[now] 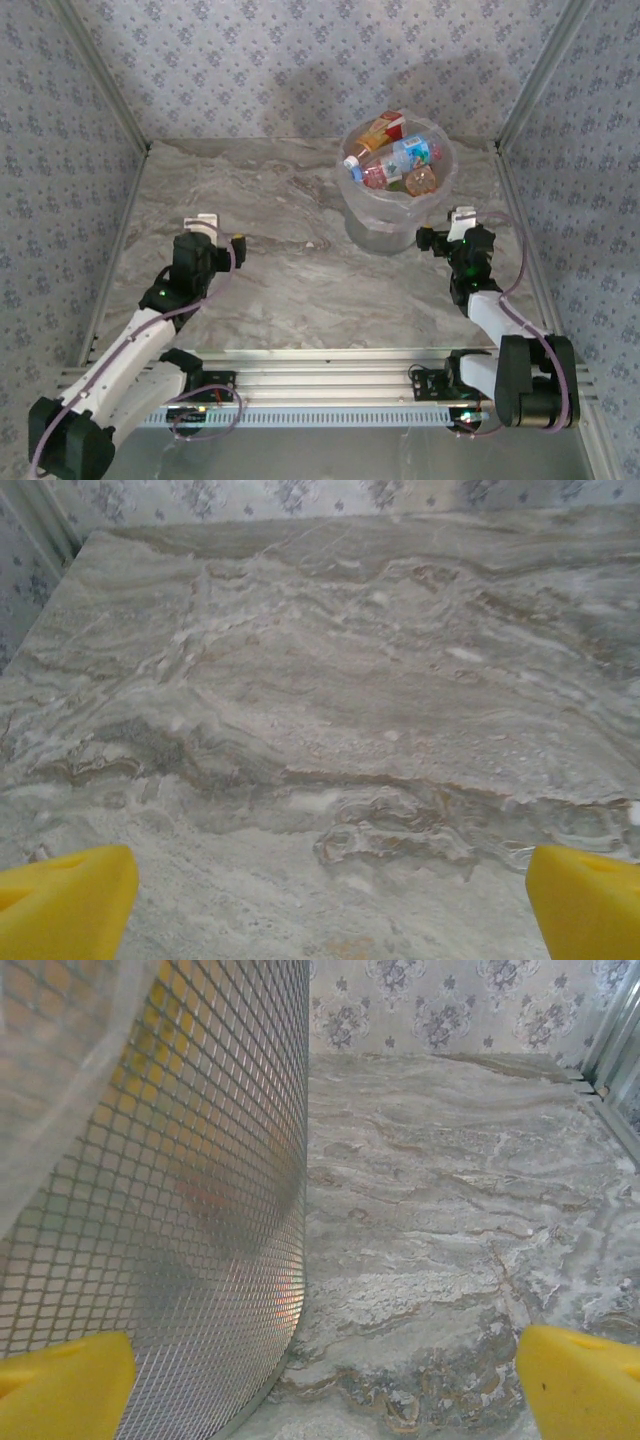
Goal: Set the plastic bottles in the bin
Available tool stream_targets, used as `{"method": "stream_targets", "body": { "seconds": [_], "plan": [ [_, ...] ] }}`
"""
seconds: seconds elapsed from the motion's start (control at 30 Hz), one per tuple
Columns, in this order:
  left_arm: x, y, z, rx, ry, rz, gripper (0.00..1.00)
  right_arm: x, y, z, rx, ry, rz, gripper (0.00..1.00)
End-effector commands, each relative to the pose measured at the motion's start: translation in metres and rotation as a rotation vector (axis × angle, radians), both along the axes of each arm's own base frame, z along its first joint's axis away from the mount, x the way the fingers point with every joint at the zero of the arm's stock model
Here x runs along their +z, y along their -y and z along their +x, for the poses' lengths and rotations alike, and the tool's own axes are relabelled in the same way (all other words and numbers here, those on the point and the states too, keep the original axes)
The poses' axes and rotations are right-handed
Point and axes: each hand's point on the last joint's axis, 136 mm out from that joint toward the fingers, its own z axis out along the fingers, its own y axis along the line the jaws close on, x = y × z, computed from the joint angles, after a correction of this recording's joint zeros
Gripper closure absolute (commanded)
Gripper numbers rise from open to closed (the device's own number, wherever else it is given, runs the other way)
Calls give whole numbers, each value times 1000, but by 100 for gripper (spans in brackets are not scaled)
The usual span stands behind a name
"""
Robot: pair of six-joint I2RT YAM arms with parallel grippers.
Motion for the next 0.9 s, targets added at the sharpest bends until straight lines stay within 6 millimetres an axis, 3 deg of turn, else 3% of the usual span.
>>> {"method": "stream_targets", "body": {
  "seconds": [0.0, 0.33, 0.57, 0.87],
  "plan": [
    [-2, -5, 13, 10, 15, -14, 0, 5, 13, -2, -48, 38, -29, 0],
    [-34, -26, 37, 102, -4, 28, 0, -32, 22, 2, -112, 45, -35, 0],
    [-31, -38, 53, 99, 43, 95, 0, -56, 17, 9, -128, 49, -86, 0],
    [-40, -53, 57, 101, 115, 46, 0, -61, 16, 25, -87, -31, -55, 0]
  ]
}}
